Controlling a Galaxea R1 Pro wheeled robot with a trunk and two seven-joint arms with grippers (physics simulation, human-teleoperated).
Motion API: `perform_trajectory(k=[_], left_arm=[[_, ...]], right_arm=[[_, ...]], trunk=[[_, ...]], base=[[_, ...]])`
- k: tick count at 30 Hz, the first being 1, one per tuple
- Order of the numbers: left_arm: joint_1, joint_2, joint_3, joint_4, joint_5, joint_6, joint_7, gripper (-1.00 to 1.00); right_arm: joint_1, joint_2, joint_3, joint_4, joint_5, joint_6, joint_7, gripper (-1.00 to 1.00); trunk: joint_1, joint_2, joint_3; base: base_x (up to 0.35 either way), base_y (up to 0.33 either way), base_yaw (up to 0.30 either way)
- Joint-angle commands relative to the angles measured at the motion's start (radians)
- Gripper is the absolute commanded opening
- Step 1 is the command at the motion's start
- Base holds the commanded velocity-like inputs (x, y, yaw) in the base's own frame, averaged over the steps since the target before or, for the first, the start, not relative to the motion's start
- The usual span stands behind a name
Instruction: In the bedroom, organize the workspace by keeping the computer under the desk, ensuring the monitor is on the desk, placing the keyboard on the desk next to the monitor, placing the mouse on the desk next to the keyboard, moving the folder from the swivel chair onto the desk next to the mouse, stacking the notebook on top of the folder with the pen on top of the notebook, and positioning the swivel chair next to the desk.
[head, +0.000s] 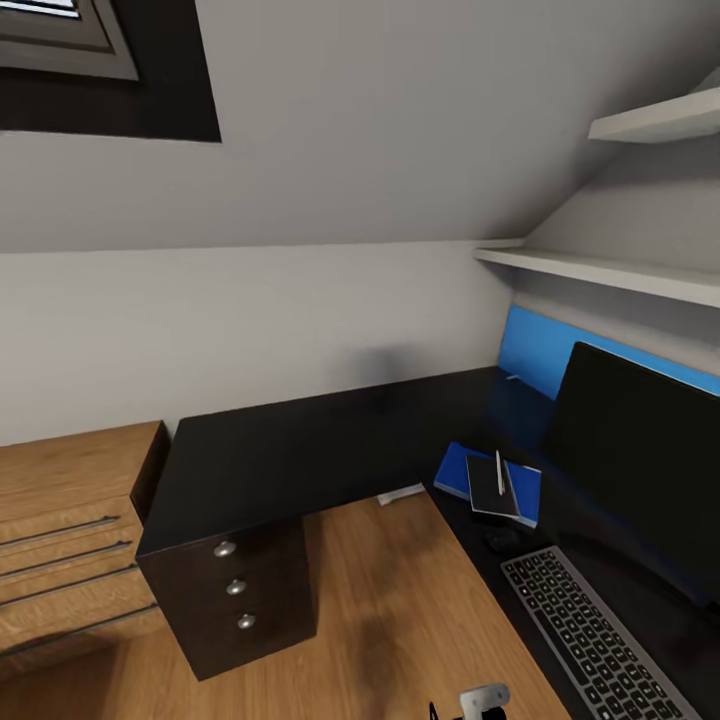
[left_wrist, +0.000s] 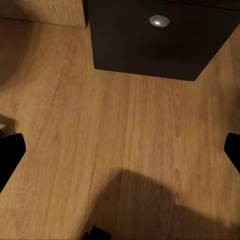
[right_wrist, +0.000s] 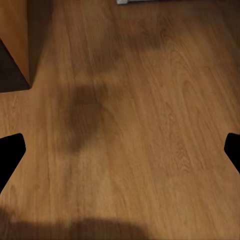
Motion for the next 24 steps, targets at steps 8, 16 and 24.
perform_trajectory(k=[8, 16, 24], left_arm=[[0.000, 0.000, -0.008, 0.000, 0.010, -0.003, -0.001, 1.00], [0.000, 0.000, -0.008, 0.000, 0.010, -0.003, -0.001, 1.00], [0.000, -0.008, -0.011, -0.001, 0.008, -0.002, -0.004, 1.00]], right_arm=[[0.000, 0.002, 0.009, 0.000, -0.002, 0.000, -0.007, 1.00], [0.000, 0.003, 0.009, 0.000, -0.002, 0.001, -0.007, 1.00], [0.000, 0.005, 0.010, 0.000, -0.002, 0.001, -0.007, 1.00]], trunk=[[0.000, -0.001, 0.007], [0.000, -0.001, 0.012], [0.000, -0.001, 0.014]], base=[[0.000, 0.000, -0.003], [0.000, 0.000, 0.000], [0.000, 0.000, 0.000]])
